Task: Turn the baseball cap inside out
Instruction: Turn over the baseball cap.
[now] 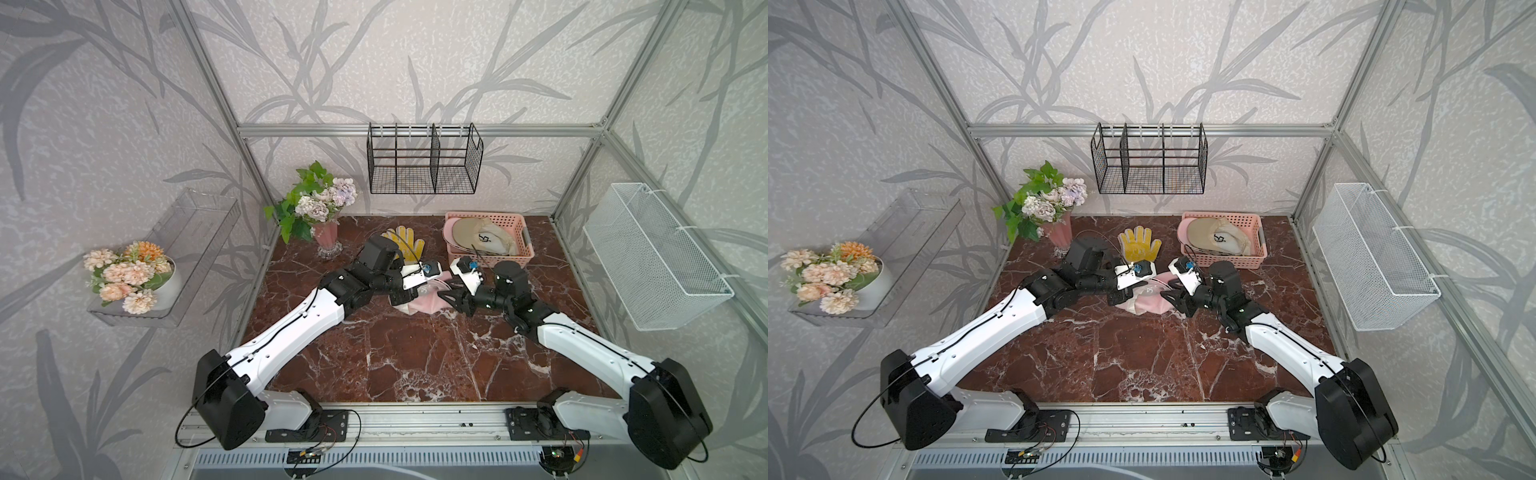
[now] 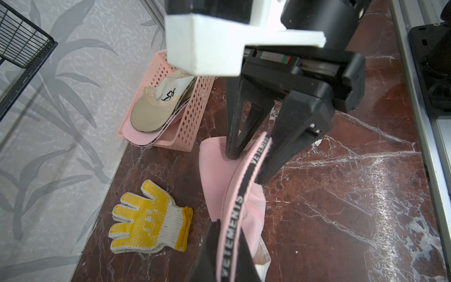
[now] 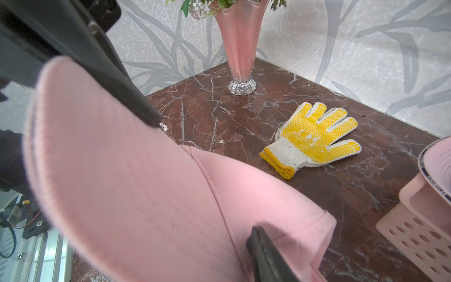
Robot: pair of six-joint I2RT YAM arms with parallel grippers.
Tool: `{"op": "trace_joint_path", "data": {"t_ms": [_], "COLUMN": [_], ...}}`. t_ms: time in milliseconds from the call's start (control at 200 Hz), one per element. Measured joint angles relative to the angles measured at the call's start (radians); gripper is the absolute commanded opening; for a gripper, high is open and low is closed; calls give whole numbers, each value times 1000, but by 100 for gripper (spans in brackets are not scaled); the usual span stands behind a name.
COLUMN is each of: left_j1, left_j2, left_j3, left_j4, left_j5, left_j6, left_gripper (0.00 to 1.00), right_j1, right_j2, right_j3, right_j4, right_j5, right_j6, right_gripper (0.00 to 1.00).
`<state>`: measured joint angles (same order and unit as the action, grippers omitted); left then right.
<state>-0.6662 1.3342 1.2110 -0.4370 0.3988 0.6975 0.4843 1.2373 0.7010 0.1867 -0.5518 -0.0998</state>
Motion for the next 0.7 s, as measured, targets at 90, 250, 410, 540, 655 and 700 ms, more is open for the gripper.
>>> {"op": "trace_joint_path", "data": {"t_ms": [90,250,410,540,655,700], "left_j1": [15,34,42,55,61,63], "left_j2": [-19,-62,-76,-82,-89,-89], "left_j3": [0,0,0,-11,-18,-18], "left_j4": [-8,-12,-11,11,29,34], "left_j5": [10,42,58,61,60,60], "left_j6": [2,3,3,-10,-21,-24], "left_gripper": [0,0,0,0,0,0], "right_j1": [0,-8,-11,-12,-13,-14], "right_j2": [6,32,72,78,78,78], "right_j3": [-5,-22,-29,-29,-29,-29], "right_j4": [12,26,14,5,-13,-20], "right_j5": [-6,4,14,-14,-78,-109], "right_j6": [-23,-52,-70,-75,-73,-69], "right_gripper": [44,47,46,40,37,36]}}
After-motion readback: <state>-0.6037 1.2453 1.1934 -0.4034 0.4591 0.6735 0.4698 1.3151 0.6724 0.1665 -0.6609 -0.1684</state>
